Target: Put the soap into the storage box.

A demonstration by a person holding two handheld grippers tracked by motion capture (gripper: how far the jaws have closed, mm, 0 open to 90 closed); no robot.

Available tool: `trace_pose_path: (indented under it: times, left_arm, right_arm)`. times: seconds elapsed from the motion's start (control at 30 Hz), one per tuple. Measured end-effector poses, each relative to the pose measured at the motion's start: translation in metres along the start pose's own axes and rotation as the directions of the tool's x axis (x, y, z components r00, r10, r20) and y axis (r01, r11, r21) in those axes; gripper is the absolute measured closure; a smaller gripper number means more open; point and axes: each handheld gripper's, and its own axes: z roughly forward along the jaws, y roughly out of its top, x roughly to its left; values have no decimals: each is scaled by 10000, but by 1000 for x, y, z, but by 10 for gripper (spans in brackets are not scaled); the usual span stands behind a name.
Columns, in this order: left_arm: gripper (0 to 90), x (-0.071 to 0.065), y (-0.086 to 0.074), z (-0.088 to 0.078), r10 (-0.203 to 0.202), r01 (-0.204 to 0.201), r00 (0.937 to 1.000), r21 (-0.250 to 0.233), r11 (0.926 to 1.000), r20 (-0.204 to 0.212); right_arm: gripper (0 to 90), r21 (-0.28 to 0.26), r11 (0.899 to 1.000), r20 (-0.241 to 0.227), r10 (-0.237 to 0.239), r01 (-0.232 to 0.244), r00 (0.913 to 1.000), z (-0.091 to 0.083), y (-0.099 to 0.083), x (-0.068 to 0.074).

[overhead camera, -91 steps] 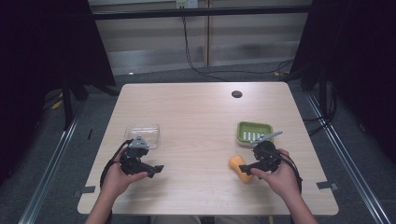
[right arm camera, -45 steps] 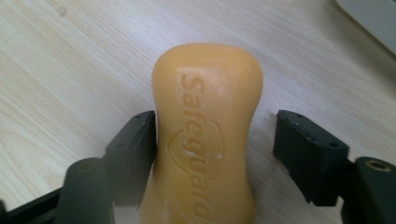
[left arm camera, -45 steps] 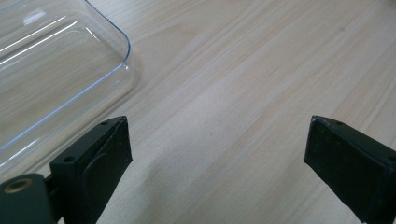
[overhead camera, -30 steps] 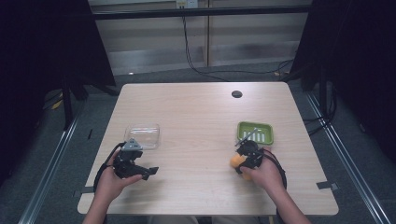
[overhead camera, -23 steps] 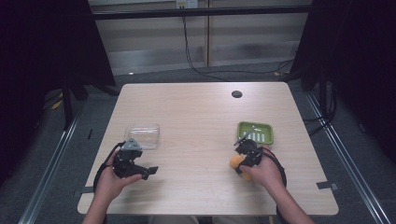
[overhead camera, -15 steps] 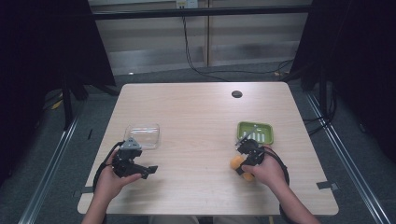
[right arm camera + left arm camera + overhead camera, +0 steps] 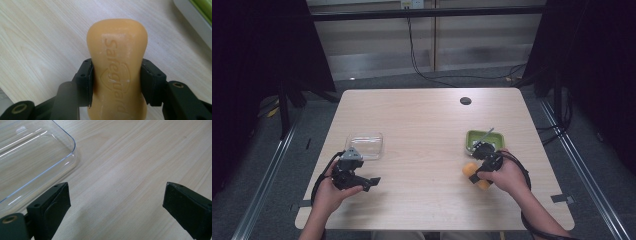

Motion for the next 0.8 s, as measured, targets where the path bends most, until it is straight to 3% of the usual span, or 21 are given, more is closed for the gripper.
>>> trace_pose_path:
  times: [0.5, 0.8]
  left_arm:
    - [69, 0, -1, 1, -46, 47, 10000, -13, 10000, 30]
    - [68, 1, -1, 1, -46, 46, 10000, 107, 9999, 51]
  right_arm:
    - [505, -85, 9988, -139, -488, 487, 9987, -15, 2, -13]
    - [505, -142, 9933, -140, -1151, 1149, 9933, -19, 6, -19]
